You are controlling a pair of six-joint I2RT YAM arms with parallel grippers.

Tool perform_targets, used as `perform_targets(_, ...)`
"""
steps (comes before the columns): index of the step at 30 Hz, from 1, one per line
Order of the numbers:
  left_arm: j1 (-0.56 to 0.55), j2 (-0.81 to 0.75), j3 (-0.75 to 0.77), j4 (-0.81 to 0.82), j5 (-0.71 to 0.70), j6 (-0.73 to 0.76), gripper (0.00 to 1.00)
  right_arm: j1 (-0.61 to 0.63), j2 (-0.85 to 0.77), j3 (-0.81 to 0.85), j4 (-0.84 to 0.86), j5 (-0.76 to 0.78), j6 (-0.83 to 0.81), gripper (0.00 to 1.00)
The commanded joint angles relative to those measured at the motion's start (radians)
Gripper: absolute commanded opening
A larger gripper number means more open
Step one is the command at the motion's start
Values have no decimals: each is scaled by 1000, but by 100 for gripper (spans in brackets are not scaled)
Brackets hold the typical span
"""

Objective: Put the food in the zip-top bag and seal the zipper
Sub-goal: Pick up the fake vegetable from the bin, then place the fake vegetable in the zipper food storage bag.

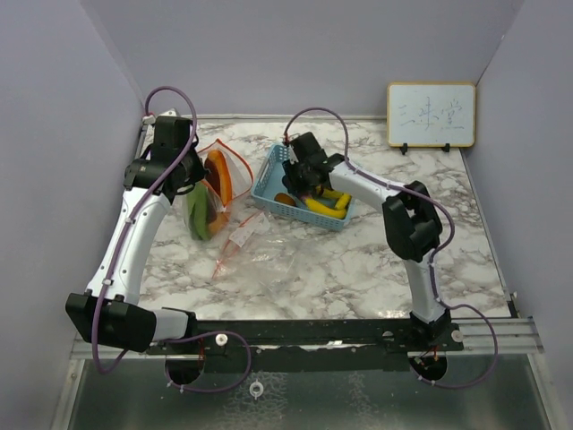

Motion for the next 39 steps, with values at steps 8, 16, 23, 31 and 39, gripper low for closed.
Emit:
perform_targets(8,-4,-31,-47,84,139,-56,0,-4,-238,-20,323,-162,137,3)
perform_targets(16,-4,-7,-42,105,182,-78,0,6,-396,-201,719,-370,439,3)
perform_targets(23,-4,11,-24,119,222,-110,0,94,-324,-209,981,-203,561,6)
perform_targets(31,-4,25,-3,131,270,-141,0,193,-210,-140,1003,-86,512,11)
perform_targets(39,-4,59,40,138,310,-155,0,219,-204,-202,940,-6,452,25)
